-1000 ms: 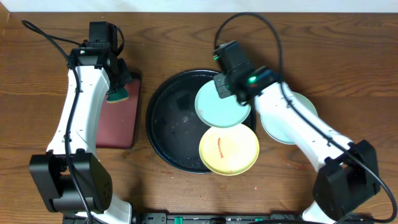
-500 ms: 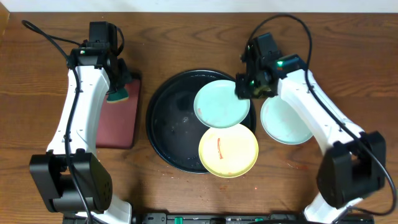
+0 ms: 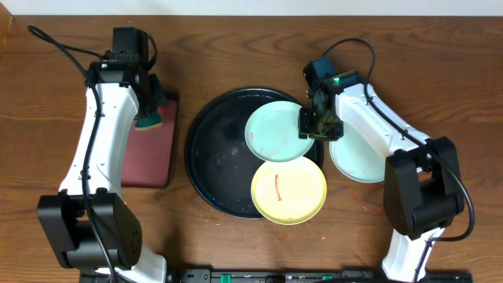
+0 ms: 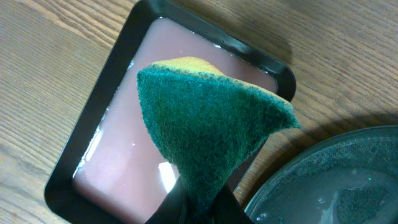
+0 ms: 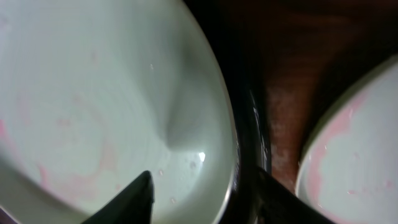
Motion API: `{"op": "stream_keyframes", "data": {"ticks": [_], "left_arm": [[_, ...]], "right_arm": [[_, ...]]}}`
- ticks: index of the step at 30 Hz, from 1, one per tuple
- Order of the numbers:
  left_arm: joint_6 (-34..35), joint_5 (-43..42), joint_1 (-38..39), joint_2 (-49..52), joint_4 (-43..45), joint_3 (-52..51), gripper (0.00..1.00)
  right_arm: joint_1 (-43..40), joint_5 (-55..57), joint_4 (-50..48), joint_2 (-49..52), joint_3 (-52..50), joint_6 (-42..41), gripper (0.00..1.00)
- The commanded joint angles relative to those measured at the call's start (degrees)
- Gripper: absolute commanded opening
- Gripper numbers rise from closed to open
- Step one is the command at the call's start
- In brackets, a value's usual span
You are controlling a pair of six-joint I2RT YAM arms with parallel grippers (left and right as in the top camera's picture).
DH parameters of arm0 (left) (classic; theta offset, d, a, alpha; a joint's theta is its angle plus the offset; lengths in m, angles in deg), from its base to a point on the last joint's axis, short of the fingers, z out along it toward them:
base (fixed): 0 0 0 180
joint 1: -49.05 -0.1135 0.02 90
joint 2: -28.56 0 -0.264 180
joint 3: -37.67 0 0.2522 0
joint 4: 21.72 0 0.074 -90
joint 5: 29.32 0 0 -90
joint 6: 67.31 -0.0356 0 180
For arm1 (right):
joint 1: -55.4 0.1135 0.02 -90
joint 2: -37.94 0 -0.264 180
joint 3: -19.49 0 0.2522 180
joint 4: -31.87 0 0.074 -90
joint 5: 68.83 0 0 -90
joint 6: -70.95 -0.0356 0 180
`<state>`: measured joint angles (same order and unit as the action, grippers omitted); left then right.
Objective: Clean dirty plates on tray and stack at the side
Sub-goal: 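Grip the green plate rim with right gripper and stack it on the first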
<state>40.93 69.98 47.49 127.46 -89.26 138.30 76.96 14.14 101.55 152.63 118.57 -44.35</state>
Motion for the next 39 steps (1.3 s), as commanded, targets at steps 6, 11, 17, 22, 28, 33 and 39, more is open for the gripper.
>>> {"op": "stream_keyframes", "data": {"ticks": [6, 11, 17, 22, 28, 33, 39], "left_arm": [[0.96, 0.2, -0.13, 0.02, -0.15, 0.46, 0.07], [0.96, 0.2, -0.13, 0.02, -0.13, 0.46, 0.07], [0.96, 0.22, -0.15, 0.02, -0.04, 0.46, 0.07], [0.96, 0.22, -0.13, 0.02, 0.09, 0.46, 0.07], [0.96, 0.22, -0.13, 0.02, 0.07, 0.46, 0.07], [0.96, 0.22, -0.13, 0.02, 0.07, 0.46, 0.07], [0.96, 0.22, -0.13, 0.02, 0.09, 0.46, 0.07]], "right_arm": [[0.48, 0.79, -2.4, 3.04, 0.24, -0.81, 0.06], [0.68, 0.68, -3.96, 3.02, 0.26, -0.81, 0.01], [0.66, -2.51, -4.11, 2.14, 2.14, 0.74, 0.01], [0.52, -2.19, -4.07, -2.67, 3.89, 3.21, 0.01], [-1.22, 3.19, -1.03, -13.0, 3.93, 3.26, 0.01], [-6.01, 9.66, 7.04, -22.01, 3.93, 3.04, 0.01], [-15.8, 16.17, 18.78, -27.39, 3.85, 1.53, 0.01]]}}
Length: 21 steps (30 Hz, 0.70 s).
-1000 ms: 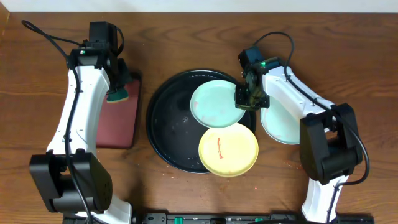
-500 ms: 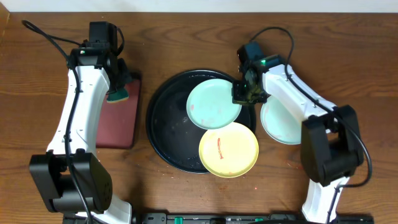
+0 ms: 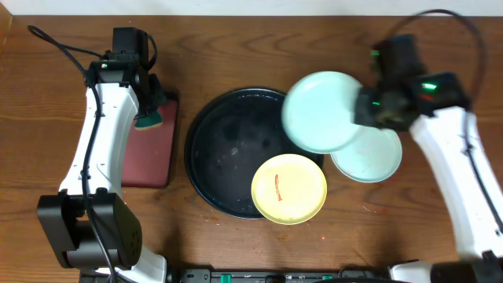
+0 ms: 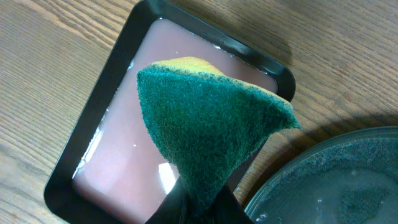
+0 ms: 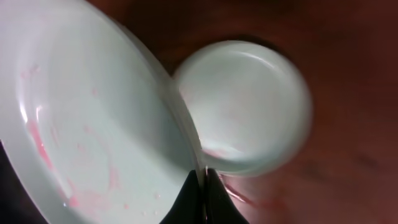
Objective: Clean dirty plates on tray and stack at the side
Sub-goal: 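Grip the green plate rim with right gripper and stack it on the first, then pull the yellow plate to tray center and grip its rim with right gripper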
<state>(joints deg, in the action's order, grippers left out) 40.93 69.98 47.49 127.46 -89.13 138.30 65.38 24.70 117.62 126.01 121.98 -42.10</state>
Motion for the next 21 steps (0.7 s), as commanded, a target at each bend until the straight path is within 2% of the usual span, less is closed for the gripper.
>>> {"op": "stream_keyframes", "data": {"ticks": [1, 8, 19, 21], "left_arm": [[0.96, 0.22, -0.13, 0.02, -0.07, 0.46, 0.07], [0.96, 0.22, -0.13, 0.02, -0.07, 0.46, 0.07], [0.96, 0.22, -0.13, 0.02, -0.04, 0.46, 0.08], [0.96, 0.22, -0.13, 0.02, -0.04, 0.46, 0.07]], "right_arm": [[-6.1, 6.14, 4.22, -0.74, 0.31, -0.74, 0.01], [-14.97, 6.1, 3.41, -0.74, -7.1, -0.48, 0.01], [-15.93, 4.33, -15.98, -0.68, -25.86, 1.03, 0.01], [-15.93, 4.07, -17.7, -0.68, -27.5, 1.07, 0.08]]}}
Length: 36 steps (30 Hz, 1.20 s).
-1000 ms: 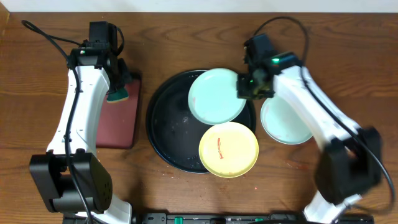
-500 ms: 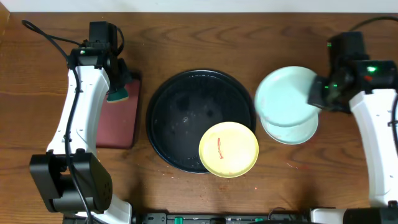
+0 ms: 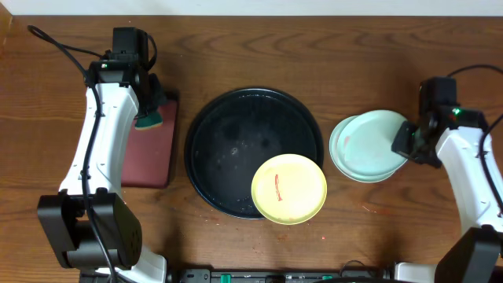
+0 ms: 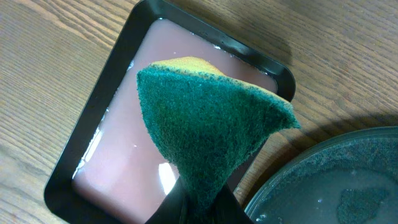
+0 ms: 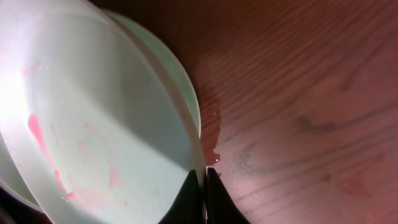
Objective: Clean dirty plates on tray and stack at the side
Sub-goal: 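Pull the yellow plate to tray center and grip its rim with right gripper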
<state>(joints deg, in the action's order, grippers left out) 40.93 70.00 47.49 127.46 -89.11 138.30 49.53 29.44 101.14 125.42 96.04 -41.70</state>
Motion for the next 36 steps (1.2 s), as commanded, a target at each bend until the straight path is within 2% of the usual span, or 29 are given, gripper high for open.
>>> {"op": "stream_keyframes", "data": {"ticks": [1, 5, 12, 14, 18, 24, 31, 34, 36], "left_arm": [[0.96, 0.2, -0.13, 0.02, -0.07, 0.46, 0.07], [0.96, 0.2, -0.13, 0.02, 0.11, 0.46, 0.07], [0.96, 0.2, -0.13, 0.02, 0.15, 0.46, 0.07], [0.96, 0.2, -0.13, 0.02, 0.15, 0.46, 0.07], [0.96, 0.2, -0.13, 0.02, 0.15, 0.46, 0.08], [0.96, 0.17, -0.13, 0.02, 0.13, 0.46, 0.07], [0.96, 0.2, -0.13, 0.02, 0.13, 0.46, 0.08], [0.96, 0.2, -0.13, 0.02, 0.13, 0.46, 0.07], [0.96, 0.2, -0.13, 0.02, 0.13, 0.46, 0.07]], "right_arm": [[-0.09, -1.49, -1.7, -0.09, -1.81, 1.49, 0.12], [-0.02, -8.96, -2.32, -0.11, -0.46, 6.91, 0.33], [2.05, -31.34, -0.42, -0.11, 1.64, 12.28, 0.44], [3.96, -34.01, 0.9, -0.07, 1.6, 13.53, 0.47], [9.46, -32.37, 4.48, 0.15, 1.53, 13.53, 0.54], [17.49, -30.73, 6.16, 0.9, -0.07, 12.28, 0.59], [22.6, -24.13, 5.86, 5.29, -1.73, 10.69, 0.61], [24.06, -24.17, 4.63, 8.07, -2.23, 10.69, 0.57], [25.09, -24.17, 3.82, 9.94, -2.23, 10.69, 0.49]]}}
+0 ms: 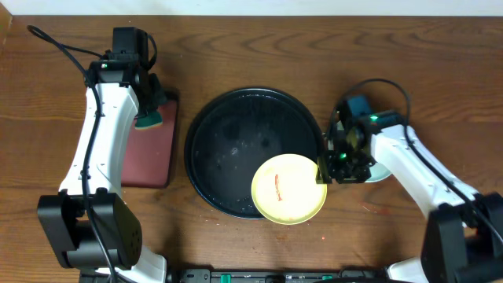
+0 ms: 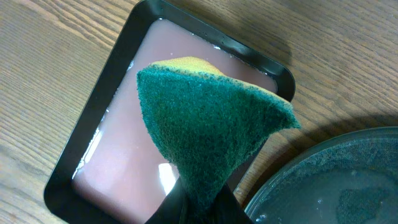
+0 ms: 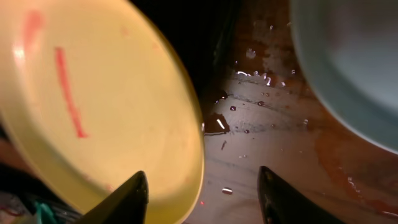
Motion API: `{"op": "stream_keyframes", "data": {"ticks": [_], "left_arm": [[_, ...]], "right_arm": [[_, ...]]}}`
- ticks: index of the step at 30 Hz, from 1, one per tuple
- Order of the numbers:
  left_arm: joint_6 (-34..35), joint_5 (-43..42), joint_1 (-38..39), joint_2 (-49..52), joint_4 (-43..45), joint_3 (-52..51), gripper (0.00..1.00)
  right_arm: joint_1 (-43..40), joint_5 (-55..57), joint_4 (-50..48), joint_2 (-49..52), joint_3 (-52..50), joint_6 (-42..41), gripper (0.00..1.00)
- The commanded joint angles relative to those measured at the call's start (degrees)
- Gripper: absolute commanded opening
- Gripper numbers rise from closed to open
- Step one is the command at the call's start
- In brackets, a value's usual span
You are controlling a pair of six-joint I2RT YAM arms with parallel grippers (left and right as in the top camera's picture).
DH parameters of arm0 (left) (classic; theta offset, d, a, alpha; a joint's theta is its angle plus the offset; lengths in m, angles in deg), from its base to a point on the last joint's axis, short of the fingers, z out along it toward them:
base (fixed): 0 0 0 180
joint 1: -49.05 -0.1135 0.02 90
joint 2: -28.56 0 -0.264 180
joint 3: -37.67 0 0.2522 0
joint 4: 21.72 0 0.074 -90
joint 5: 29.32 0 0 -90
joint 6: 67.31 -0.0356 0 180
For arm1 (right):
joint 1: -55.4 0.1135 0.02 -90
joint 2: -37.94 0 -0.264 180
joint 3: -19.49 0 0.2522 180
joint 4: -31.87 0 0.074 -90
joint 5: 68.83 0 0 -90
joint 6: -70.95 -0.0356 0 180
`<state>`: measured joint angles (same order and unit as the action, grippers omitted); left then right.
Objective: Clean dirty plates on tray and stack at the side
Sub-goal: 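Pull the yellow plate to tray center and grip its rim with right gripper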
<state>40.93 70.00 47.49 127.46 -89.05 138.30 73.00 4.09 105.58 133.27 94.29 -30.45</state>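
A yellow plate (image 1: pixel 288 189) with a red streak lies on the front right of the round black tray (image 1: pixel 236 141), overhanging its rim. My right gripper (image 1: pixel 324 169) is open, one finger over the yellow plate (image 3: pixel 93 93) and the other outside its right rim (image 3: pixel 202 177). Mint plates (image 1: pixel 381 169) lie on the table to the right, mostly hidden under my right arm; one edge (image 3: pixel 348 62) shows in the right wrist view. My left gripper (image 1: pixel 149 116) is shut on a green and yellow sponge (image 2: pixel 211 118) above the liquid tray.
A rectangular black tray (image 2: pixel 93 93) of pinkish liquid sits left of the round tray (image 2: pixel 323 180). Water drops and a reddish wet patch (image 3: pixel 261 124) lie on the wood between the yellow plate and the mint plates.
My right gripper has let go of the mint plate, left it with the other mint plate at the right, and now stands open at the yellow plate's right rim. The left arm has not moved.
My right gripper stood open around the rim of a mint plate on the round tray. Then it held that plate lifted off to the right, then low over the other mint plate. Now it is open at the yellow plate. The left held the sponge still throughout.
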Motion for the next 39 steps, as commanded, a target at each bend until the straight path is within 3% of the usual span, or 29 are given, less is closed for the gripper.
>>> {"op": "stream_keyframes", "data": {"ticks": [1, 5, 9, 10, 17, 27, 35, 36, 37, 39], "left_arm": [[0.96, 0.2, -0.13, 0.02, 0.07, 0.46, 0.07], [0.96, 0.22, -0.13, 0.02, 0.07, 0.46, 0.08], [0.94, 0.2, -0.13, 0.02, 0.07, 0.46, 0.07], [0.96, 0.2, -0.13, 0.02, 0.07, 0.46, 0.07], [0.96, 0.2, -0.13, 0.02, 0.09, 0.46, 0.07], [0.96, 0.17, -0.13, 0.02, 0.04, 0.46, 0.07], [0.96, 0.09, 0.04, 0.02, 0.0, 0.44, 0.07], [0.94, -0.46, 0.24, 0.02, 0.02, 0.35, 0.08], [0.87, -2.51, 0.52, 0.02, 0.02, 0.24, 0.07], [0.39, -4.2, 0.87, 0.02, 0.04, 0.11, 0.08]], "right_arm": [[2.05, 1.18, -1.03, 2.75, -0.48, -0.57, 0.45], [2.93, 1.2, -2.58, 3.43, -0.46, -0.7, 0.27], [2.91, 1.18, -3.8, 3.37, -0.39, -1.9, 0.02], [2.91, 1.16, -3.89, 3.37, -0.37, -1.9, 0.01], [3.78, -1.07, -7.69, 3.37, 3.06, -4.72, 0.01], [6.62, 1.66, -26.64, 5.29, 5.77, -13.03, 0.01], [8.17, 1.38, -27.52, 12.76, 8.24, -14.53, 0.01], [8.22, 1.38, -26.62, 13.86, 9.55, -14.51, 0.02], [8.33, 1.46, -25.33, 15.69, 11.91, -14.49, 0.12], [8.33, 1.55, -24.48, 17.88, 14.47, -14.49, 0.18]]}}
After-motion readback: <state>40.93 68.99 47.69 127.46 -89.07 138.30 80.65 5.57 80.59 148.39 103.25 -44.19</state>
